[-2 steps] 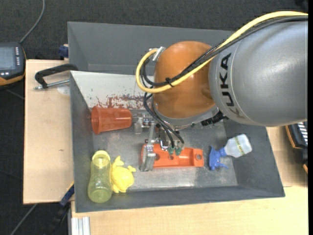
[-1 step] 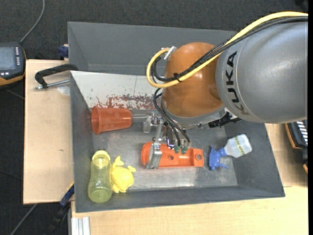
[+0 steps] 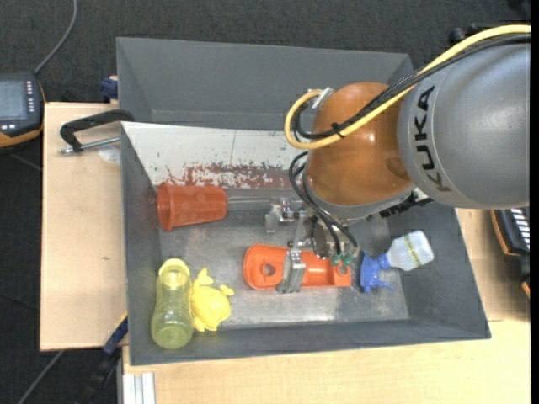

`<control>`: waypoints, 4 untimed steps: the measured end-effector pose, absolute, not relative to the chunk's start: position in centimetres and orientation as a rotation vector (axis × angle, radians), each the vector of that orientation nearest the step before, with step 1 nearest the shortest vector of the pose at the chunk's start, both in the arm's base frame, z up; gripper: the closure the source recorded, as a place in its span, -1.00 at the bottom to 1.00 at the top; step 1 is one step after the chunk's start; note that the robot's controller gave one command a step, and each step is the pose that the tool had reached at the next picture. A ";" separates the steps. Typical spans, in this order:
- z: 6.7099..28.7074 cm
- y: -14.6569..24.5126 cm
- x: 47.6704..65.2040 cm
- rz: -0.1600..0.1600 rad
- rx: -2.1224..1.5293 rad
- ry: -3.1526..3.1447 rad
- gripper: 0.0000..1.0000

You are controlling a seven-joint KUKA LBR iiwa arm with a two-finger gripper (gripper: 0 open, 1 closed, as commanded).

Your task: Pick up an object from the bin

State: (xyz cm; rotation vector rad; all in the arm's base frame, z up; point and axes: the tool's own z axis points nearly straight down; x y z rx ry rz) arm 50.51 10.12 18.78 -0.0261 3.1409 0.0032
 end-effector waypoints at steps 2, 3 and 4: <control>10.8 5.0 52.0 0.005 -0.383 3.115 -1.00; 9.1 5.2 52.6 0.008 -0.680 3.061 1.00; 9.1 5.2 52.6 0.008 -0.680 3.061 1.00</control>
Offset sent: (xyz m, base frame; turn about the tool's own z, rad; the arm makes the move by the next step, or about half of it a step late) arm 0.0220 -0.0668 -0.0972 -0.2553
